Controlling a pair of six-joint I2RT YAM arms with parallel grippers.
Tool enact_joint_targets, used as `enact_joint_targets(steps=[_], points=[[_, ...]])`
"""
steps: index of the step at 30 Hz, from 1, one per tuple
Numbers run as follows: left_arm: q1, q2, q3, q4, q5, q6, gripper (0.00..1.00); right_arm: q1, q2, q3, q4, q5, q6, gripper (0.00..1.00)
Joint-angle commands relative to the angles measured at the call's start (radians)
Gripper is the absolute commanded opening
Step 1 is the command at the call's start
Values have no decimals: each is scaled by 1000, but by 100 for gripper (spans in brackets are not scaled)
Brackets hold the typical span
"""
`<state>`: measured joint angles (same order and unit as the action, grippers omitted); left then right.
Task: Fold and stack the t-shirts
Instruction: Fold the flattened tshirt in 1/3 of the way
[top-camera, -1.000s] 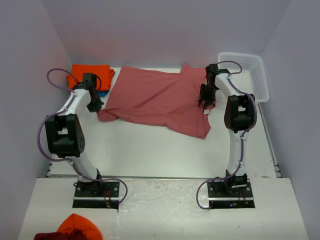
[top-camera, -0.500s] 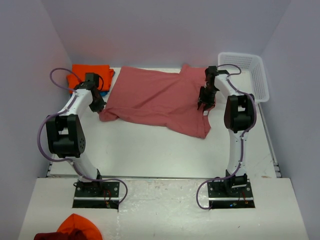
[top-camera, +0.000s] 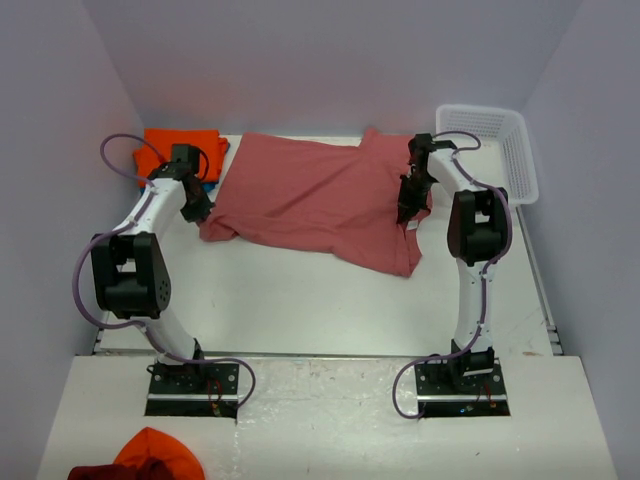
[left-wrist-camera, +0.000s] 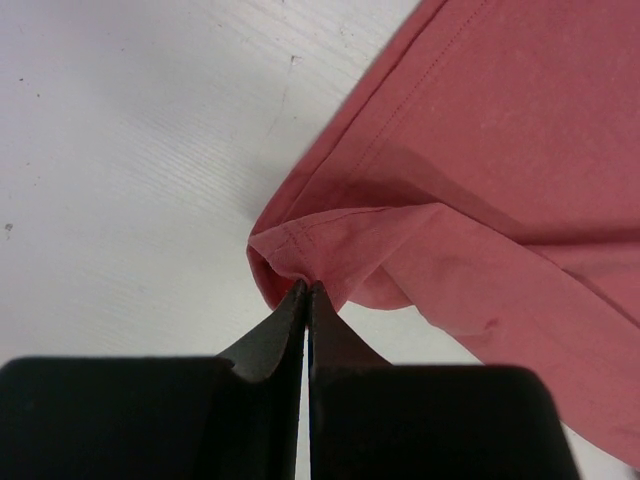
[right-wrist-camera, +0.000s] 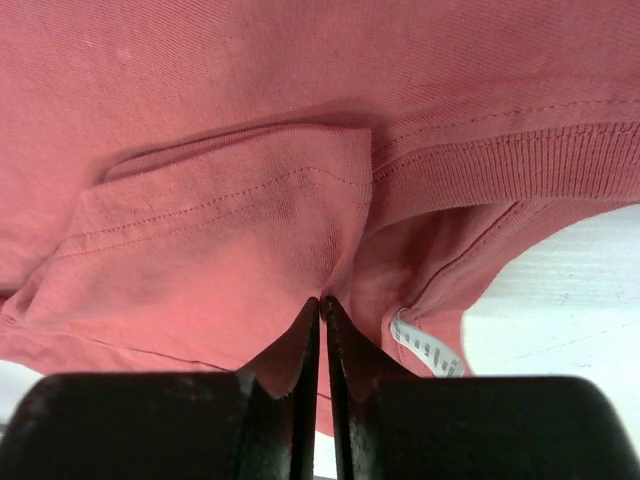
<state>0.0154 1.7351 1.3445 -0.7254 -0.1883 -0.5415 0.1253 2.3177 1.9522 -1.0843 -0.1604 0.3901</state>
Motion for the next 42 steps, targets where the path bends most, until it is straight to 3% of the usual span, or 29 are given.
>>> enact_joint_targets(steps=[1,9,19,28,42], points=[[-5,-45,27,15,13,-20,0,4,-9,22,-20,-10,15,3],[-5,-48,30,15,9,-21,0,7,-79,-35,50,41,24,0],[-45,-42,16,20,-7,-40,0,57,-372,-372,230,50,47,0],[-58,-55,13,24,-20,-41,0,138,-468,-570,274,30,49,0],[-60,-32,25,34,-11,-38,0,254,-555,-697,314,47,98,0]])
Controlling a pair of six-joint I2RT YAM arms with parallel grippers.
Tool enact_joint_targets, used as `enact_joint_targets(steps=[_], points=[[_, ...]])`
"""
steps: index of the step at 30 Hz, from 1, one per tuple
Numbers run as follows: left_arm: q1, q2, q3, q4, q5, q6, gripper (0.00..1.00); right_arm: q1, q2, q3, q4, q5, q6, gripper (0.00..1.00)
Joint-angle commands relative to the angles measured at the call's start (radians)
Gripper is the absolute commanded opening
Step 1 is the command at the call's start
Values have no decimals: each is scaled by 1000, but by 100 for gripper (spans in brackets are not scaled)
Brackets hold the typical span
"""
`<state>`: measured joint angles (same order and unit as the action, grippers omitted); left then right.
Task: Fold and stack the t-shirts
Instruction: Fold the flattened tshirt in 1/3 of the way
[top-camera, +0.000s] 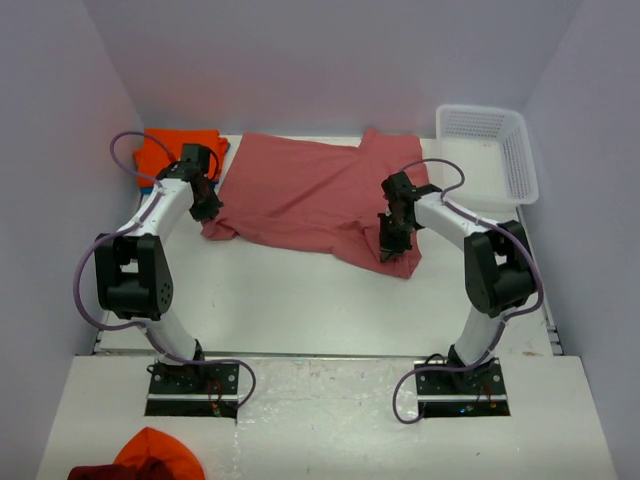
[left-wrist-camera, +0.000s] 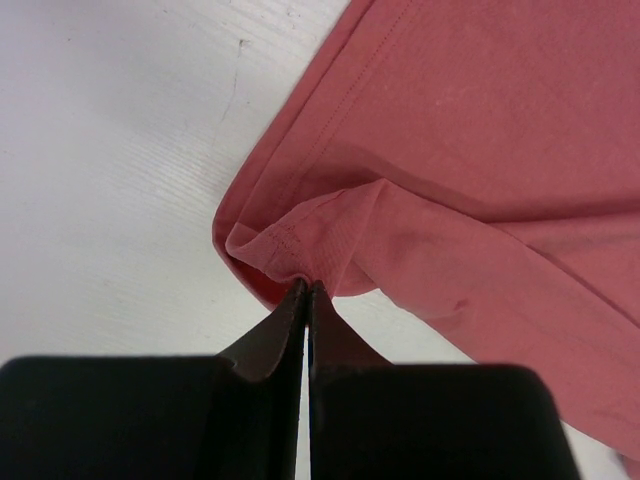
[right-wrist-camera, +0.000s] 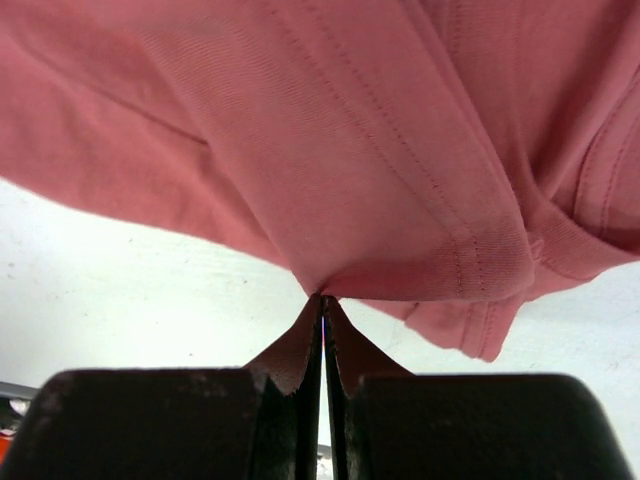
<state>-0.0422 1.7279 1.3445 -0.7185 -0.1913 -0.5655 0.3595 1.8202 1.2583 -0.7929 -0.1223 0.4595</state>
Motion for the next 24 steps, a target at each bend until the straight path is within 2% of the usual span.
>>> enact_joint_targets(steps=[1,4,7,8,13,17,24], points=[[-2,-24,25,27,-8,-11,0,22,-62,-7,24,13,30,0],[-1,-25,25,31,-8,-10,0,24,-67,-5,23,24,36,1],[-1,-22,27,33,-8,-4,0,25,-71,-10,27,24,42,23],[-1,-21,28,31,-10,-4,0,25,-75,-13,26,36,47,33],[-1,-19,25,33,-7,-1,0,26,-137,-33,34,121,103,52],[-1,-18,19,39,6,-4,0,15,-133,-7,46,150,149,52],[-1,-21,15,42,3,4,0,-51,-101,1,93,98,212,50]])
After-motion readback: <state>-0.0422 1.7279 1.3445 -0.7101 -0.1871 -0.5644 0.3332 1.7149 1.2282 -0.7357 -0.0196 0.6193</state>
